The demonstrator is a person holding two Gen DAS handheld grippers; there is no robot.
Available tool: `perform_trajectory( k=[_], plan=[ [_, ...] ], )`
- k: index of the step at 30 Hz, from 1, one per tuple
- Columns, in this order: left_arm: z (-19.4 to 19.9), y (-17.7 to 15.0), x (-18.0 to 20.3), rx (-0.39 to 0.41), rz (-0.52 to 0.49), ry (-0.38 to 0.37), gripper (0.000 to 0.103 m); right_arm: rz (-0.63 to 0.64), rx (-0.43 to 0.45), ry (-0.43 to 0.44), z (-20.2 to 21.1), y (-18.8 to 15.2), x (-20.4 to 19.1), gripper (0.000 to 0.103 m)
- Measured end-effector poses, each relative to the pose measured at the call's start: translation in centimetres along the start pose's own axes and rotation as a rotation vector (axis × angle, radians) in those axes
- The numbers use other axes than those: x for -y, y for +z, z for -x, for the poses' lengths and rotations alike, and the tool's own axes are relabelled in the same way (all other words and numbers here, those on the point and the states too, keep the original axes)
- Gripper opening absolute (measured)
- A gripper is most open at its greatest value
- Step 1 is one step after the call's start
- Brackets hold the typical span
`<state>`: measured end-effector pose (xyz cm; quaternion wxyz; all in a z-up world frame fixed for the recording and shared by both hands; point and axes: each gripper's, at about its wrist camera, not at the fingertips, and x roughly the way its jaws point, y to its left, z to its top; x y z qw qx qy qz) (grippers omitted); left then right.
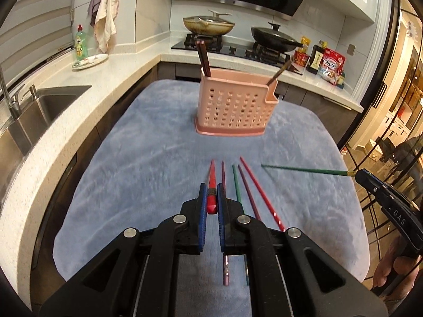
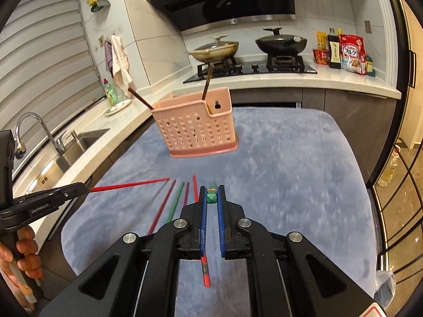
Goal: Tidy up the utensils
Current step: 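Lift the red and green chopsticks and carry both above the pink holder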
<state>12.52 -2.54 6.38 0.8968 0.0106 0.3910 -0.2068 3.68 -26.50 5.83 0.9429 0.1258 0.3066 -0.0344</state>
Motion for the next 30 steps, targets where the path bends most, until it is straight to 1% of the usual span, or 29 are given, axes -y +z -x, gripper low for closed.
perform_trajectory(
  k=[6,11,16,21,26,30],
  plan=[
    [0.3,3.1,0.1,0.052,-0.002,0.008,0.007,0.008,0.046,0.007,0.0,2.4,-0.3,0.007],
    [0.1,5.5,-0.1,0.079,0.003,0.02,0.007,0.016,0.079,0.007,-0.2,4.1,-0.5,0.007],
    [0.4,8.3,0.3,0.123,-0.005,0.014,0.007,0.012,0.118,0.02,-0.3,6.4,-0.5,0.007],
    [1.5,11.1,0.7,0.181,-0.01,-0.003,0.007,0.007,0.188,0.043,0.0,9.8,-0.9,0.007],
    [2.4,15.0,1.3,0.252,-0.007,-0.015,0.007,-0.001,0.27,0.069,-0.1,14.2,-1.4,0.007],
    [2.8,18.5,2.0,0.319,-0.011,-0.008,0.007,-0.01,0.346,0.081,-0.5,17.7,-1.9,0.007]
  ],
)
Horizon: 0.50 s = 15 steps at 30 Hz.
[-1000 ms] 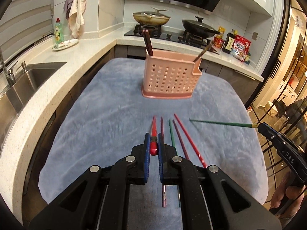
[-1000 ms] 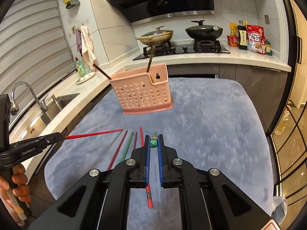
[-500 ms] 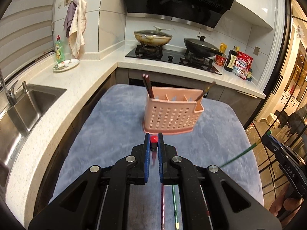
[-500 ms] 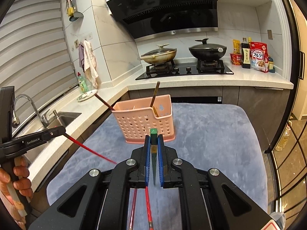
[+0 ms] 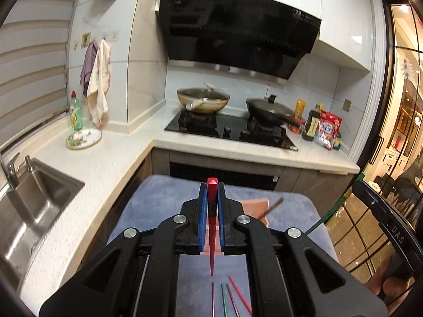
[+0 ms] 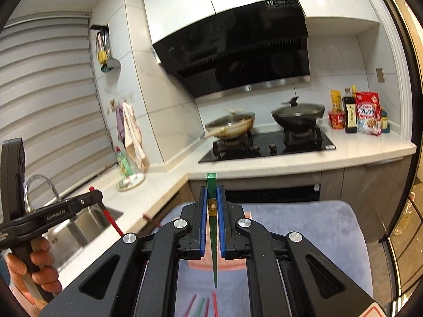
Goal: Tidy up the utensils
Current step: 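Lift the red and green chopsticks and carry both above the pink holder, then lower both chopsticks into the pink holder and open both tools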
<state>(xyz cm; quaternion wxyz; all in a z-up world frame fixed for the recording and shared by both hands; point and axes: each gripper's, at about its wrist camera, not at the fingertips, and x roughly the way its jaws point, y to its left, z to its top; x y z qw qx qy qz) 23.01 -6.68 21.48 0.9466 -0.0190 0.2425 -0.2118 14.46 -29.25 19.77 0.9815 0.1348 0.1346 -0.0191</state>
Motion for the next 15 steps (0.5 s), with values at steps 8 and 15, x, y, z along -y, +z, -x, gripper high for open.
perform_trajectory(
  k=[8,15],
  plan=[
    [-2.2,5.0,0.2,0.115,0.019,0.012,0.007,-0.04,0.077,0.026,-4.5,4.2,-0.6,0.007],
    [-5.9,5.6,-0.3,0.112,0.028,0.03,0.007,-0.025,0.05,0.016,-8.9,3.8,-1.1,0.007]
  ],
)
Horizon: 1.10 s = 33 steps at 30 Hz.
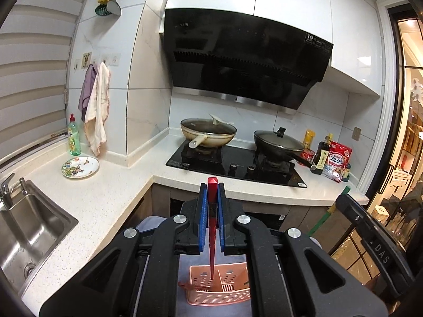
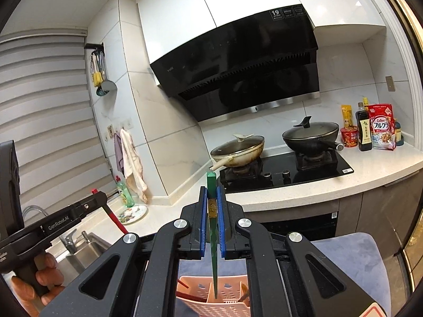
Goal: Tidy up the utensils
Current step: 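Lower both chopsticks into the pink holder and open both tools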
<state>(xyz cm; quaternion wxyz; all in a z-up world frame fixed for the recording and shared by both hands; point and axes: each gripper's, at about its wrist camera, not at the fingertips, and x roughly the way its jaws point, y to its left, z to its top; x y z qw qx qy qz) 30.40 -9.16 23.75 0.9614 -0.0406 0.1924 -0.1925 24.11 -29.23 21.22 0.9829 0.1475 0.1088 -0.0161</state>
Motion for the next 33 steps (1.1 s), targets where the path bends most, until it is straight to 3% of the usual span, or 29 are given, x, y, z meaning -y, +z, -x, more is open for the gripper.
perform_trajectory(
  k=[8,18,21,33],
  plan=[
    [-4.0,-3.8,-0.8,-0.1,0.01,0.011,0.007,-0.008,-0.118,-0.026,-4.2,-4.8,1.3,0.007],
    [-5.5,-6.3,-0.9,-0.159,0.008,0.019,0.008,-0.019,-0.208,-0.061,-5.6,-8.1,2.2,0.008],
    [-5.2,-6.3,-1.0,-0.159,0.01,0.023,0.01,-0.02,-0.2,-0.065,-4.9,-8.1,2.2,0.013],
    [-0.4,-6.4,-0.9,-0.14,0.0,0.024,0.016,0.02,-0.175,-0.022,0.9,-6.9,0.5,0.013]
  ],
)
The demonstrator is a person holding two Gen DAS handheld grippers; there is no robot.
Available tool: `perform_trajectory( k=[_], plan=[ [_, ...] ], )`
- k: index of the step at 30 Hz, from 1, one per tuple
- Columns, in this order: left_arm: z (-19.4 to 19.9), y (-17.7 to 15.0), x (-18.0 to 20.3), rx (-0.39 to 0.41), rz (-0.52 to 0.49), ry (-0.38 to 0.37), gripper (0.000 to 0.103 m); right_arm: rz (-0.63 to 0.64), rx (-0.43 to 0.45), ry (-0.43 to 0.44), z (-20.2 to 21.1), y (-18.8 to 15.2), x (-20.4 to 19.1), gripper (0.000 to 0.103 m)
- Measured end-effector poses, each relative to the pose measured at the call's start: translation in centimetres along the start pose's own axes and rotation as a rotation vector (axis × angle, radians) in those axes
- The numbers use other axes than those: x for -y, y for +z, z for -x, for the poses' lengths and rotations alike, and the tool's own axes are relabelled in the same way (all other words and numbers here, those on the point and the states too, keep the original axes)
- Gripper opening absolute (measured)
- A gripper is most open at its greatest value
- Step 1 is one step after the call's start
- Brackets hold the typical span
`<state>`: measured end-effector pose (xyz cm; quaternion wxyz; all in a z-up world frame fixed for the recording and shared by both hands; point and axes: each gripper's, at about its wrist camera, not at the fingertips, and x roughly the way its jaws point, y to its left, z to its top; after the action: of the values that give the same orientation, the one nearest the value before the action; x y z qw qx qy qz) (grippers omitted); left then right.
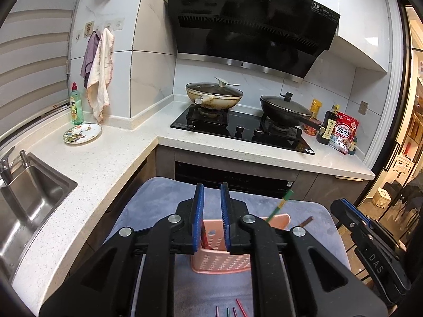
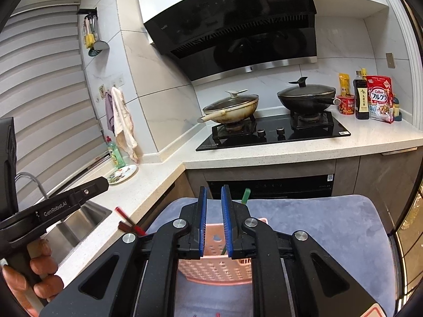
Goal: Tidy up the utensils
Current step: 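Lower both chopsticks into the pink holder and open both tools, then grasp a dark red chopstick with the left tool while the right tool grasps a red chopstick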
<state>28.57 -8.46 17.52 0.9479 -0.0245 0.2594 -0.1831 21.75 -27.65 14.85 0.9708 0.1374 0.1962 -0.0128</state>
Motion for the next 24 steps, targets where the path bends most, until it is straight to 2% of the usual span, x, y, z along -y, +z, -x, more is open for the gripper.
perform_trajectory(
  k=[2,7,15,24],
  plan=[
    [1.5,-0.9,0.0,0.001,-0.007,0.004,0.022,0.005,-0.016,0.015,1.4,-0.8,-0.2,0.013],
    [4.1,-4.1,0.2,-0.016,-0.049,0.02,0.023,0.021,-0.07,0.027,4.4,-4.1,-0.4,0.014],
    [6.6,-11.4,-0.4,-0.113,-0.058,0.027,0.023,0.049,-0.192,0.013,8.2,-11.7,0.0,0.014],
    [7.8,-19.3,-2.2,-0.244,-0.015,0.039,0.023,0.02,-0.332,-0.004,10.7,-19.7,1.4,0.014]
  ],
)
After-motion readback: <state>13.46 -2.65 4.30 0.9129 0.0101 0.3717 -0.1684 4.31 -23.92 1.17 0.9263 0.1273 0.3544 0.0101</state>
